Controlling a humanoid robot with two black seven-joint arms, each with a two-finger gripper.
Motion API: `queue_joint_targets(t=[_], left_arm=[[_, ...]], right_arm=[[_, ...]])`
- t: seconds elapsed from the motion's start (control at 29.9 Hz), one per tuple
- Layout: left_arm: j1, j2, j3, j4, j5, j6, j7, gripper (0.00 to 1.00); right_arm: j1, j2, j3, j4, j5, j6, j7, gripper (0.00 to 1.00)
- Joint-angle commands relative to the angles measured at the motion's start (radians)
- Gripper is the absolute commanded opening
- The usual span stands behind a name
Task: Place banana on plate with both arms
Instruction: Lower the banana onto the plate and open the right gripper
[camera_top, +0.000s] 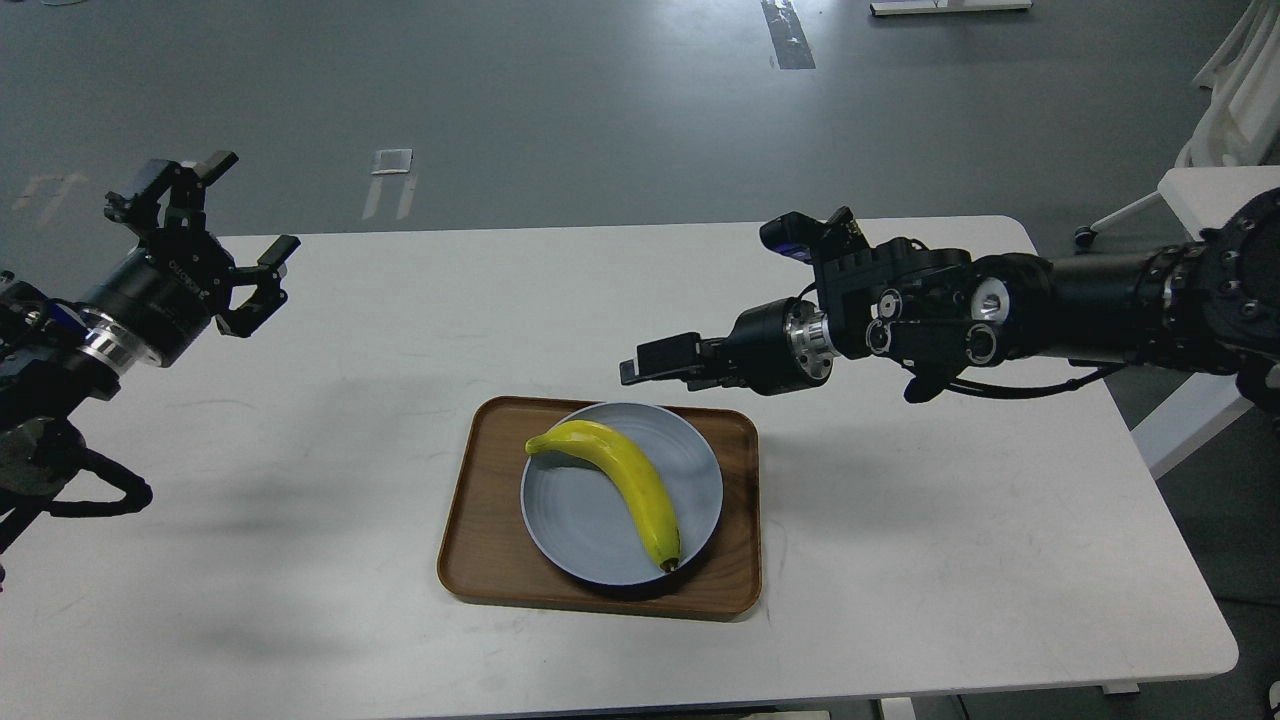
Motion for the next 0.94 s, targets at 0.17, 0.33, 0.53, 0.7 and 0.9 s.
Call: queue_joint_targets(t=[0.17,0.33,0.53,0.7,0.9], left_arm=[[0.003,-0.047,0.0,0.011,0.0,0.0,0.0,0.98],[0.005,-0.084,0.0,0.025,0.0,0.0,0.0,0.98],[0.008,-0.151,0.0,0.084,0.0,0.0,0.0,0.98],[0.018,-0.2,-0.002,0.121,0.0,0.0,0.0,0.98],[0.02,-0.239,-0.008,0.147,0.0,0.0,0.0,0.98]], right_arm=[[-0.339,-0.219,0.572,-0.048,0.035,-0.013,0.0,0.99],[-0.557,-0.25,0.861,-0.054,0.218,-0.011,0.0,0.99],[-0.746,-0.242,1.092,-0.099,0.245,0.052,0.0,1.0],[-0.838,-0.238,1.192,-0.155,0.268,0.183,0.0,1.0],[-0.849,-0.238,1.195,-0.149,0.27,0.195,0.0,1.0]])
